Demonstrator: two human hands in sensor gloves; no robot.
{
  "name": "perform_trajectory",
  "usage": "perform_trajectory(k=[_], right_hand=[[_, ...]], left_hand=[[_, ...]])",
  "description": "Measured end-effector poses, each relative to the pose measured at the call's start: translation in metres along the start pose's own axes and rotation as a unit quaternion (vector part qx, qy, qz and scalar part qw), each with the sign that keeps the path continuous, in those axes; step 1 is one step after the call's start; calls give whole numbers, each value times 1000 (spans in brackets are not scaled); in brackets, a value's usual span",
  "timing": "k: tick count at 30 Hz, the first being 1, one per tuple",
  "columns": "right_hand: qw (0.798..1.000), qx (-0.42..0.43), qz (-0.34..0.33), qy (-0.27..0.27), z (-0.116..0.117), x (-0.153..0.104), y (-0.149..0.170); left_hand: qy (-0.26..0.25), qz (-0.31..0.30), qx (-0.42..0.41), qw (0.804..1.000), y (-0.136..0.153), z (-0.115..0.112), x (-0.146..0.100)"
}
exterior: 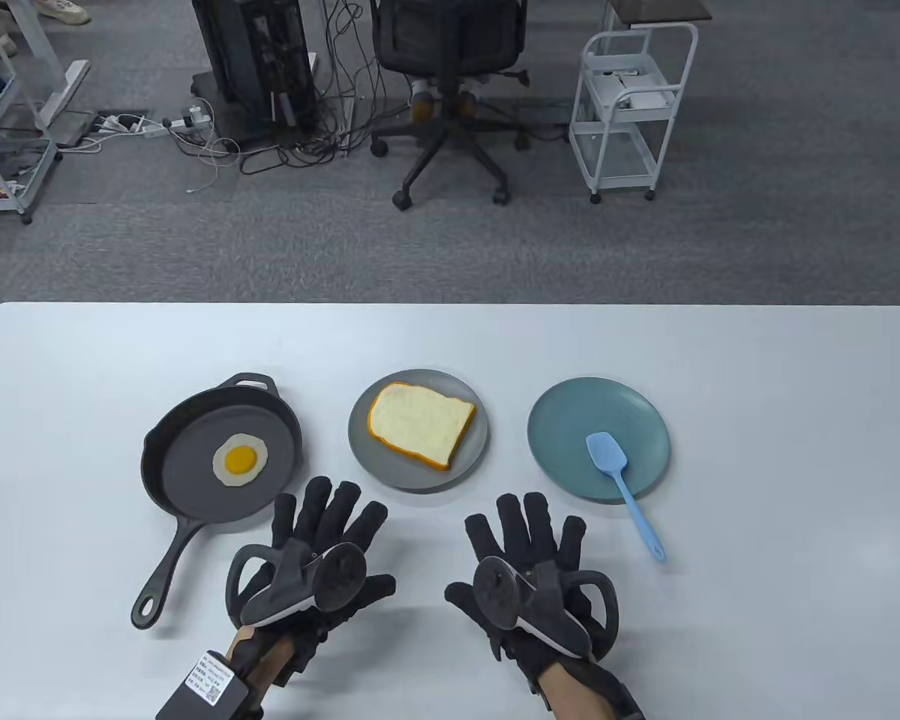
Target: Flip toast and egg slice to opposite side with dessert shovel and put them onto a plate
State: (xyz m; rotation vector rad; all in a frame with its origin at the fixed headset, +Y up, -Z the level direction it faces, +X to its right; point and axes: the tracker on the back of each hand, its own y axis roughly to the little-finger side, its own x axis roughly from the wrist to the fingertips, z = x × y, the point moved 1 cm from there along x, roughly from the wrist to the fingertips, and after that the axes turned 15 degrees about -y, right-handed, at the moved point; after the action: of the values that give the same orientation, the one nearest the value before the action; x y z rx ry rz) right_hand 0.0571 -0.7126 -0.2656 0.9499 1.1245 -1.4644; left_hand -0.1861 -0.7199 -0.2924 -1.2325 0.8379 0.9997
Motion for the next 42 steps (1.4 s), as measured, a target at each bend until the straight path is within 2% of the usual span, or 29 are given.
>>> perform_trajectory(k=[16,21,26,29,35,38,40,42], right_hand=[[1000,19,5,-3,0,-1,4],[1000,23,2,-6,0,0,4],[1000,21,-4,-6,-1,-2,2],[1000,22,-5,-5,-1,-2,2],[1000,22,-10,-3,-1,-3,0],[1000,20,-13,-2,-1,-3,-1],[1000,20,-14,-2,0,-3,-1],[1000,20,-15,-3,0,-3,-2]], left_hand=[[14,26,-12,999,13,-2,0],[6,66,-19,998,28,3,0],[-27,141,-1,990,60,11,-4],[-34,183,8,982,79,11,-9],[5,273,28,961,117,0,-20],[20,336,49,940,135,-8,-27],[21,390,53,919,146,-11,-34],[40,414,48,908,153,-14,-37]])
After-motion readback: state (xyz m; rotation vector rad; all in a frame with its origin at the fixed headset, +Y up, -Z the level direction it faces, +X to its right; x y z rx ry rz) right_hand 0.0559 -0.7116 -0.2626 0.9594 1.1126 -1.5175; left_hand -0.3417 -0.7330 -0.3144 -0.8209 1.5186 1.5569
